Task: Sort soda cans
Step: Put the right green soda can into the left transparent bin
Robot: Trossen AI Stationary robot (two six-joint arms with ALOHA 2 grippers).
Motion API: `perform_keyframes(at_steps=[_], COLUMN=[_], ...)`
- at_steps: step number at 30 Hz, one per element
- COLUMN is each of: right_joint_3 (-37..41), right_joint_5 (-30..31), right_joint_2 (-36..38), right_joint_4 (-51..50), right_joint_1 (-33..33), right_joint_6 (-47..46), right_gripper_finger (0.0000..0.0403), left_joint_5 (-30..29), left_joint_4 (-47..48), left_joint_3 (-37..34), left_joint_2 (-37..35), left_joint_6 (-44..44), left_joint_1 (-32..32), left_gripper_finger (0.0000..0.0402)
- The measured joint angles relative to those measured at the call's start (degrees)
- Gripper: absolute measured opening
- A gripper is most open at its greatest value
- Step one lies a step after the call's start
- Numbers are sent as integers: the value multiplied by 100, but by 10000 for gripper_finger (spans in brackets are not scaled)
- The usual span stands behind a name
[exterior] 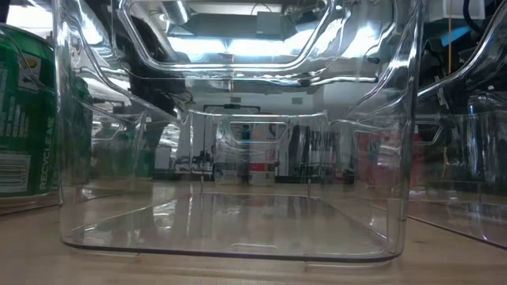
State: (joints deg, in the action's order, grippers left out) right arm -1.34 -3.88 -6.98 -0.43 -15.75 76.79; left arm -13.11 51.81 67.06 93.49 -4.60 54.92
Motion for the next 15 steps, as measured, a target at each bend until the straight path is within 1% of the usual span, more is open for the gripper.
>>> perform_keyframes(at_steps=[5,12,15], right_joint_3=[2,4,4], right_joint_5=[-7,-7,-7], right_joint_2=[-1,0,0], right_joint_4=[-1,-4,-4], right_joint_1=[-2,-1,-2], right_joint_6=[-2,-1,0], right_gripper_finger=[278,278,278], left_joint_5=[242,243,235], left_joint_4=[68,61,24], left_joint_3=[-16,-16,-16], left_joint_2=[245,329,329], left_joint_6=[-29,-55,-63], left_joint_1=[0,0,0], left_gripper_finger=[363,362,349])
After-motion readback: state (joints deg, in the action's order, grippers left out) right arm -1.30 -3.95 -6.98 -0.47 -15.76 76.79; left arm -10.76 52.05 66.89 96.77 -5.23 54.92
